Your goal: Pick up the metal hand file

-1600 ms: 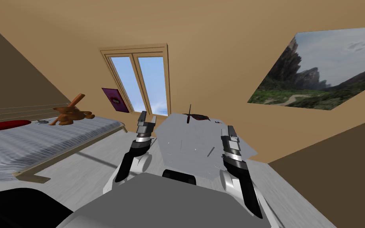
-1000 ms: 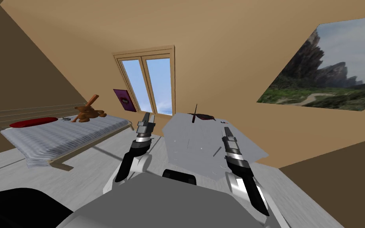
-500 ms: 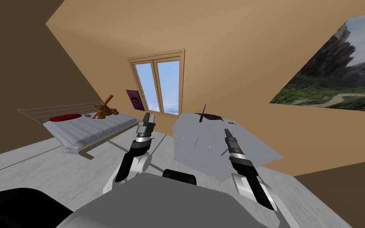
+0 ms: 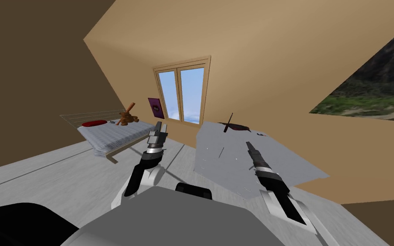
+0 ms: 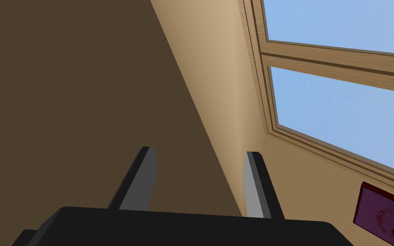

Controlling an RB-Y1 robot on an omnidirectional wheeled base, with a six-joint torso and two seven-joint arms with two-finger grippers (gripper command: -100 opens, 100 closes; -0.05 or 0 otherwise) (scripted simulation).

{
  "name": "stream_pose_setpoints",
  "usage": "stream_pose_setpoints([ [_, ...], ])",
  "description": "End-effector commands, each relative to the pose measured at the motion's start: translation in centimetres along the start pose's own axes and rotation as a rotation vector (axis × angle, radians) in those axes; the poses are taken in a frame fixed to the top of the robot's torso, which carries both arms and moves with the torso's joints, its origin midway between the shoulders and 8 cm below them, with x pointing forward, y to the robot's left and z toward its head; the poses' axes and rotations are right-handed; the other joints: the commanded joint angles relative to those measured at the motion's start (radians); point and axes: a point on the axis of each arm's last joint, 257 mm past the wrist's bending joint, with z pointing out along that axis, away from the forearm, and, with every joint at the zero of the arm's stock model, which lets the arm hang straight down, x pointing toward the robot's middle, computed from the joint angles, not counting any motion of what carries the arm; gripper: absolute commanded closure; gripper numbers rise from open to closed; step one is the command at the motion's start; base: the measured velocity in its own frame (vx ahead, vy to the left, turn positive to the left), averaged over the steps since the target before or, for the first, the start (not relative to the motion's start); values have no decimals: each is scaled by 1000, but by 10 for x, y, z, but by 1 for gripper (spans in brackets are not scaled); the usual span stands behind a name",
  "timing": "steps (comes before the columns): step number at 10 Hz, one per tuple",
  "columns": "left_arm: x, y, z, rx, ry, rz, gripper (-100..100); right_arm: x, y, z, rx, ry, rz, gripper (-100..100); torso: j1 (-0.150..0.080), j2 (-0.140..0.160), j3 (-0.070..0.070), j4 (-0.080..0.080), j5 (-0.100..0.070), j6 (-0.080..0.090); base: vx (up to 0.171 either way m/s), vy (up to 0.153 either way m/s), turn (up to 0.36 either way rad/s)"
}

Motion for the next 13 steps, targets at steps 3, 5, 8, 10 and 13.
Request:
stream_pose_setpoints([
  [3,0,0,0,0,0,0,0,-21,-36,3,89,4,-83,-100,-4,-1,-1,0,-1,0,-24,117,109],
  [5,0,0,0,0,0,0,0,-41,-64,1,160,4,-150,-100,-5,-3,-2,-1,-1,0,2,123,180],
  [8,0,0,0,0,0,0,0,-76,-106,-6,273,-2,-263,-100,-4,-4,-2,-1,-1,0,16,126,196],
  [10,0,0,0,0,0,0,0,-105,-132,-14,352,-8,-345,-100,-4,-6,-3,-1,-1,0,59,99,205],
  [13,0,0,0,0,0,0,0,-155,-165,-27,468,-22,-478,-100,-7,-8,-5,-2,-1,0,84,68,235],
])
